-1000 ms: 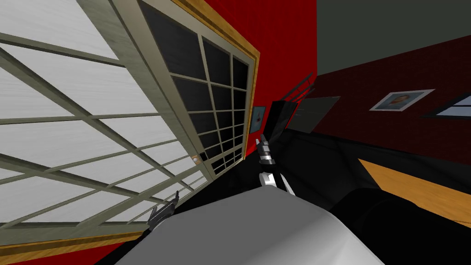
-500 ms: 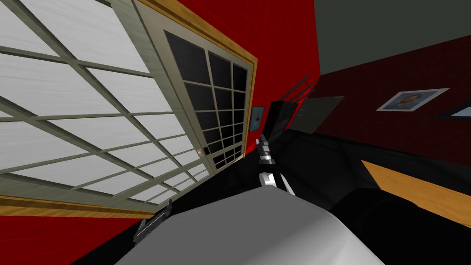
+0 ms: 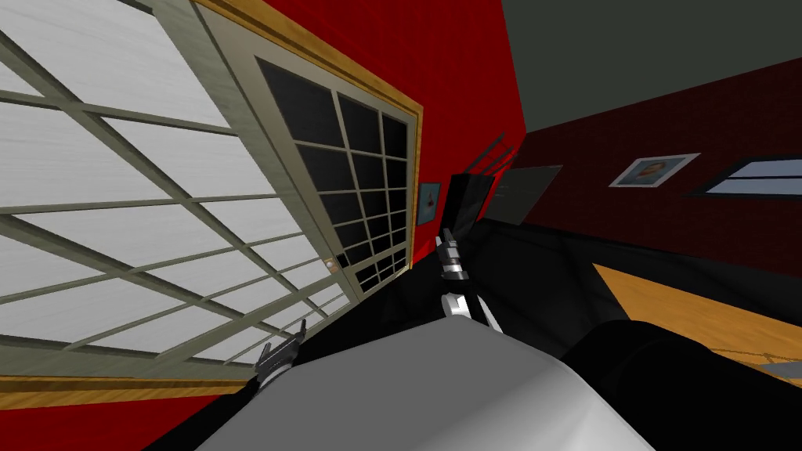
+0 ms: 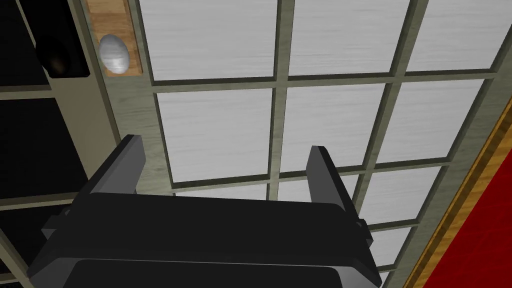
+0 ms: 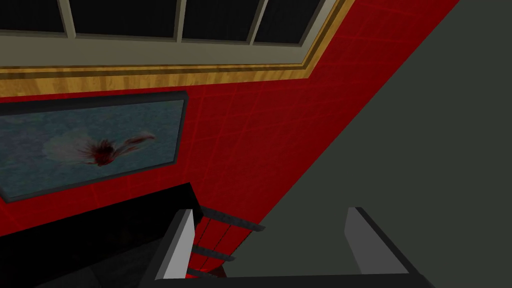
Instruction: Pull the door open
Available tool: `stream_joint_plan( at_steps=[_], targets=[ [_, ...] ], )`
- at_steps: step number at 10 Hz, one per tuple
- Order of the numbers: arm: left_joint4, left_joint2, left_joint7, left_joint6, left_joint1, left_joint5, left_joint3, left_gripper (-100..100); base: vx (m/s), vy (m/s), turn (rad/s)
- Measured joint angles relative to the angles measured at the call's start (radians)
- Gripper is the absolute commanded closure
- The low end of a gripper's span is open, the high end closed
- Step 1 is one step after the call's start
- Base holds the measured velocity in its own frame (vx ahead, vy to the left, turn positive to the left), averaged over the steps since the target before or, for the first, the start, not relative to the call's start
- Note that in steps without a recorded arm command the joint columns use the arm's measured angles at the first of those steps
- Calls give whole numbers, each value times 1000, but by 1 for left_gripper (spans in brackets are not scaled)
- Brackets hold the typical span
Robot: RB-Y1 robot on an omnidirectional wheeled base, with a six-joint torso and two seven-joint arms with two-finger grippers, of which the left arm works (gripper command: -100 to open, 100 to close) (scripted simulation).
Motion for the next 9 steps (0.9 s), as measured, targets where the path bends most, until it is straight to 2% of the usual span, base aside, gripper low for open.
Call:
stream_joint_plan(
  at_steps=[1, 2, 3, 5, 7, 8, 9],
  targets=[
    [-13, -10, -2, 0, 2, -2, -4, -100, 28, 8, 1],
    [-37, -18, -1, 9, 10, -4, -7, -100, 123, 7, -142],
    [-27, -16, 1, 5, -13, -5, -14, -100, 126, 5, -105],
    [-79, -40, 8, 18, -21, -13, -33, -100, 177, 0, -124],
    [-93, -55, 7, 20, -53, -18, -46, -100, 143, 8, -43],
    [-93, -56, 6, 19, -55, -18, -47, -100, -69, -12, 118],
    [-86, -49, 4, 21, -48, -16, -40, -100, -177, -13, 110]
  ],
)
